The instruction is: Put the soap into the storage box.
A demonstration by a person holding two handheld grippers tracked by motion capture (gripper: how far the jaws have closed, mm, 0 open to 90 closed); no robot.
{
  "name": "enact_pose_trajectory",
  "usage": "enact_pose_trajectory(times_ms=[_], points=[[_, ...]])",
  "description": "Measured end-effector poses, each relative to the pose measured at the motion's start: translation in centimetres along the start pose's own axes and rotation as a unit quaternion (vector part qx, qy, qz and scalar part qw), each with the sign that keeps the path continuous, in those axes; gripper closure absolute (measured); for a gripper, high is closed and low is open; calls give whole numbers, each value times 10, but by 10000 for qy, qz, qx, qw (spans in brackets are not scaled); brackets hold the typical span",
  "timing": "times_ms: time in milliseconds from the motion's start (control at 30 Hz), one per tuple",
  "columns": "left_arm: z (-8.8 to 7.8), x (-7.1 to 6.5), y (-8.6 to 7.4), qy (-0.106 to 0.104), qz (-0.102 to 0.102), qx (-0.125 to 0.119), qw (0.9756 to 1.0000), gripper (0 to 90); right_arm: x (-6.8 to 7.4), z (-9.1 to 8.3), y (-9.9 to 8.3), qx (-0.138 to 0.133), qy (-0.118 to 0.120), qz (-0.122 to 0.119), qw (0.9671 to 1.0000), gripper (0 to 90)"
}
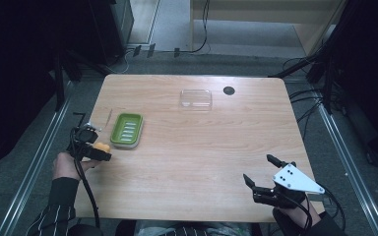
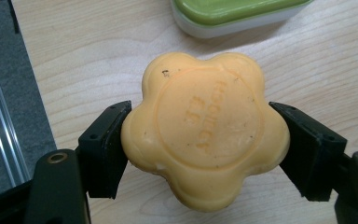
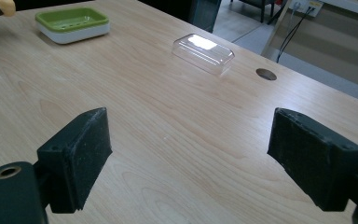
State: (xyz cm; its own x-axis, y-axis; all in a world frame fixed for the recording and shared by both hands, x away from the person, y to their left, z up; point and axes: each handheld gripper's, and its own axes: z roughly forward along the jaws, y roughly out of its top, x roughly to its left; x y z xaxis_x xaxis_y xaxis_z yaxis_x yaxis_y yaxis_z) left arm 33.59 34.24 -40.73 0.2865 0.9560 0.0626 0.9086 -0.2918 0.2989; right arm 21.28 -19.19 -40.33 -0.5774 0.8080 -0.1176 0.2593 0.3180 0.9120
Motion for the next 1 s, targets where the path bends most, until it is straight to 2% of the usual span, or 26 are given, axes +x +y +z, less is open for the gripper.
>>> enact_pose_trajectory(times_ms=[100, 300, 633, 1000], points=[[-3, -2, 4, -30, -7, -80, 10000, 255, 0, 0, 0, 7, 0, 12, 10000, 134], [-2, -3, 8, -3, 46, -57, 10000, 256, 0, 0, 0, 3, -2, 9, 10000, 134], [-3, 2, 20, -70, -7, -132, 9999, 255, 0, 0, 0, 1, 4, 12, 10000, 134], [-11, 3, 30, -52, 52, -283, 9996, 256, -1, -1, 0, -8, -11, 29, 10000, 134]])
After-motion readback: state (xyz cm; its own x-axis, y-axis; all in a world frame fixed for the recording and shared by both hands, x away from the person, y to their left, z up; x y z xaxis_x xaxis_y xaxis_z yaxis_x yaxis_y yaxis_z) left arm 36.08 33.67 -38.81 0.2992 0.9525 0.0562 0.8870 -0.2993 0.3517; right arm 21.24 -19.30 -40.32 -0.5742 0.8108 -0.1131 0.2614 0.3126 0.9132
